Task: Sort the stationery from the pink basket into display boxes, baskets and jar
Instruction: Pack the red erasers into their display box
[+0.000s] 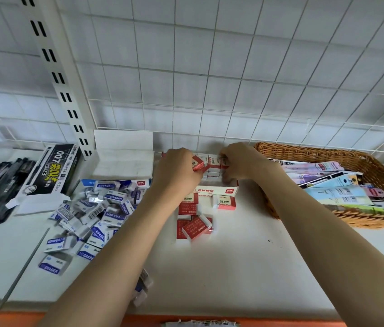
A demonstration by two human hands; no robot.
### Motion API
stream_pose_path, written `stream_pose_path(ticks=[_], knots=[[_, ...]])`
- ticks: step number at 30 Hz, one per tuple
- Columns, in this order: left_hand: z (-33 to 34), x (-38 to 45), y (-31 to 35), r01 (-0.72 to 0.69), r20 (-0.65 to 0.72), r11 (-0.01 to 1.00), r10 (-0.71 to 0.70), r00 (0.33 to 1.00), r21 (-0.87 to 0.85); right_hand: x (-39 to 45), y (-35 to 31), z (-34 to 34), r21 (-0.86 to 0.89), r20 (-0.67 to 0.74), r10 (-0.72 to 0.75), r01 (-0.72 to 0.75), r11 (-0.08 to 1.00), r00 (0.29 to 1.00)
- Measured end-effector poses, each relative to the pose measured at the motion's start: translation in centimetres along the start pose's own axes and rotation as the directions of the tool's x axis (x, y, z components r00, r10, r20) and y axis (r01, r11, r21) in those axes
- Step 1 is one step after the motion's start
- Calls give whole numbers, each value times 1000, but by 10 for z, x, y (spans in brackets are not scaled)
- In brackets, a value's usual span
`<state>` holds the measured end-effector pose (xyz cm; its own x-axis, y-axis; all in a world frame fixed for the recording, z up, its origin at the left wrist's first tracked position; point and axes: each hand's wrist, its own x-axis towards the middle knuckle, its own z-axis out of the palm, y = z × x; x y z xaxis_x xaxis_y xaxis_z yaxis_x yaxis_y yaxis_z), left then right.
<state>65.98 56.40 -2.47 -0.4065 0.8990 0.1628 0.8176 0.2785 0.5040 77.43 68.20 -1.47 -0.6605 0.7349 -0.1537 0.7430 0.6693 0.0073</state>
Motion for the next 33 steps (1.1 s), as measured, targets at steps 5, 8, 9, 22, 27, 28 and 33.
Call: stream_pose_path(ticks=[5,8,9,22,27,28,33], knots=[[-2,4,23,44,120,998,-49,992,44,-6,1,3,24,2,0,0,1000,1000],[1,7,37,43,164,989,-67,984,141,-12,3,3,51,10,-8,8,999,1000],[2,8,39,36,169,984,-66,983,177,-15,4,2,60,5,-12,11,998,1000],[17,11,51,-26,123,876,-38,992,482,-52,4,12,228,-163,39,-1,974,986],[17,12,39,-36,110,847,-26,994,530,-60,8,12,226,-211,14,35,973,977],[17,11,39,-41,103,864,-12,995,503,-64,9,11,222,-220,7,43,974,975],[18,8,37,-69,52,892,51,997,446,-79,5,11,214,-246,42,12,977,968]])
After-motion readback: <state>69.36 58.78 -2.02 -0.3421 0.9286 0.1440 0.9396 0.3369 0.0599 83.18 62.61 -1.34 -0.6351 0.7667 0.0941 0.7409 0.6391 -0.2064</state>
